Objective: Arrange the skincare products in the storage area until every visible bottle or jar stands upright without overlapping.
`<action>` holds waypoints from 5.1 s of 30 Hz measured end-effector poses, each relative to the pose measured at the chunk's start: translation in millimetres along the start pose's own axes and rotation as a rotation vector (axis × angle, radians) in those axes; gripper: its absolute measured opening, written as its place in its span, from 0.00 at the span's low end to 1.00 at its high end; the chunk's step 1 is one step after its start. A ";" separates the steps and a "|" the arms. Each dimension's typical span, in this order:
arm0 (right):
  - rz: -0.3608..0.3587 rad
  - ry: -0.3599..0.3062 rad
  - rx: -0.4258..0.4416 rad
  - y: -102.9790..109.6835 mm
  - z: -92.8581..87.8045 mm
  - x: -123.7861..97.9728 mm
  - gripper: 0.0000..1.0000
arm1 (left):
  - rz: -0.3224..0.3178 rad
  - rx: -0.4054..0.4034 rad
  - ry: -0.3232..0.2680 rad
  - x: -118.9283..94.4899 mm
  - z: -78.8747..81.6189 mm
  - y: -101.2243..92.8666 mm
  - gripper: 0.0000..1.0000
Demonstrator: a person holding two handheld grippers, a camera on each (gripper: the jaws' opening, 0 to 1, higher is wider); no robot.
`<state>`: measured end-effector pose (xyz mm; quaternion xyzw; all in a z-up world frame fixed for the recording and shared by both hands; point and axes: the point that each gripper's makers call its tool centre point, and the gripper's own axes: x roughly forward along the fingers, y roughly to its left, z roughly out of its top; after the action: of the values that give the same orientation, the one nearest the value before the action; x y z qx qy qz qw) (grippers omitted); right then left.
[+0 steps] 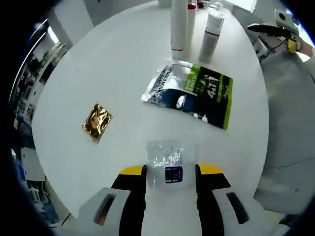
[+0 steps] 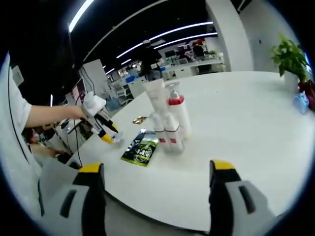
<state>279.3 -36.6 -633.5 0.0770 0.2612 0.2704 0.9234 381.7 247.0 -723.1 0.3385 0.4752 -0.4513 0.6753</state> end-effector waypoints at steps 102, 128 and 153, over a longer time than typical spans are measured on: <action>0.032 0.025 -0.087 12.0 -5.3 0.5 0.86 | 0.163 -0.634 -0.460 -43.5 -2.9 -89.7 0.94; 0.027 0.016 -0.084 11.2 -3.5 -0.1 0.86 | 0.214 -0.742 -0.509 -58.8 -4.6 -98.8 0.97; 0.008 0.032 -0.103 9.2 -4.8 0.7 0.85 | 0.284 -0.857 -0.464 -42.2 -0.7 -44.3 0.95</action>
<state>273.1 -28.5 -635.3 0.0262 0.2615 0.2886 0.9207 334.3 243.7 -684.6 -0.0170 0.4042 -0.1827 0.8960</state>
